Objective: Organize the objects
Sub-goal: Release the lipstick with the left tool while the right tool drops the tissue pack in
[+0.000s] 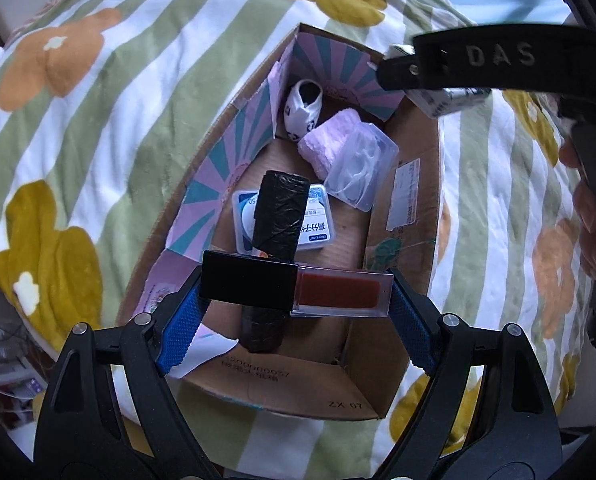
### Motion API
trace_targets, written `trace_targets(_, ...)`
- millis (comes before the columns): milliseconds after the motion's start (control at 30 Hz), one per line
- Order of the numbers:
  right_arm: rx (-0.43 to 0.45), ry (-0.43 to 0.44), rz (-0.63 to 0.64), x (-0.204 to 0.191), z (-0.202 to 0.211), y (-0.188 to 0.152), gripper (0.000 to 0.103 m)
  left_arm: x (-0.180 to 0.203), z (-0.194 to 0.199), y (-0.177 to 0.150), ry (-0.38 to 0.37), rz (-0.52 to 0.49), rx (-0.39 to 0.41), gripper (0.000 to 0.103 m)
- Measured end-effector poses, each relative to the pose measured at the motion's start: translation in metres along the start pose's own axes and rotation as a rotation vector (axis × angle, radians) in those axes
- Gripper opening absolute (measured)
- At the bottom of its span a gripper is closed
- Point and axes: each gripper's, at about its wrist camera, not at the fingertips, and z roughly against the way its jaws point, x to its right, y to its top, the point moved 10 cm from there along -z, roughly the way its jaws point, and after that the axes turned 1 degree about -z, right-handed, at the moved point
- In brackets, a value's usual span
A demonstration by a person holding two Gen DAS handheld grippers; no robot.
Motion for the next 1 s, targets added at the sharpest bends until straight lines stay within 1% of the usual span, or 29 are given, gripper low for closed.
trace_targets(133,-0.018,0.033,0.050,-0.006,-0.030,0.006,0.058,0.008,-0.021,0.001,0.002,-0.019,-0.017,0.084)
trace_targets(233,-0.024,0.062,0.073,-0.012,-0.044,0.009,0.058,0.012,-0.032,0.001,0.004,-0.027,-0.030,0.084)
trace_targets(467,-0.044,0.120,0.137,-0.028,-0.058,0.007,0.058,0.016,-0.041,-0.002,0.000,-0.010,-0.049,0.084)
trace_targets(567,-0.057,0.185,0.157,-0.039,-0.060,0.006,0.058,0.017,-0.042,-0.002,0.004,-0.012,-0.045,0.084)
trace_targets(600,-0.060,0.192,0.170,-0.042,-0.060,0.005,0.059,0.017,-0.041,-0.001,0.006,-0.009,-0.041,0.084)
trace_targets(633,-0.065,0.191,0.185,-0.045,-0.061,0.004,0.064,0.016,-0.041,0.000,0.012,-0.004,-0.039,0.086)
trace_targets(667,-0.066,0.181,0.204,-0.047,-0.062,0.003,0.072,0.016,-0.040,0.001,0.017,-0.002,-0.037,0.089)
trace_targets(700,-0.059,0.167,0.222,-0.048,-0.062,0.003,0.090,0.016,-0.038,0.002,0.017,-0.003,-0.034,0.103)
trace_targets(733,-0.056,0.167,0.235,-0.049,-0.061,0.001,0.103,0.017,-0.035,0.003,0.013,-0.008,-0.025,0.103)
trace_targets(767,-0.055,0.174,0.248,-0.050,-0.061,0.000,0.103,0.019,-0.033,0.004,0.011,-0.012,-0.020,0.103)
trace_targets(900,-0.041,0.155,0.251,-0.048,-0.058,0.000,0.103,0.021,-0.031,0.003,0.023,-0.029,-0.030,0.103)
trace_targets(1000,-0.051,0.169,0.249,-0.049,-0.056,-0.002,0.103,0.021,-0.030,0.000,0.021,-0.028,-0.037,0.103)
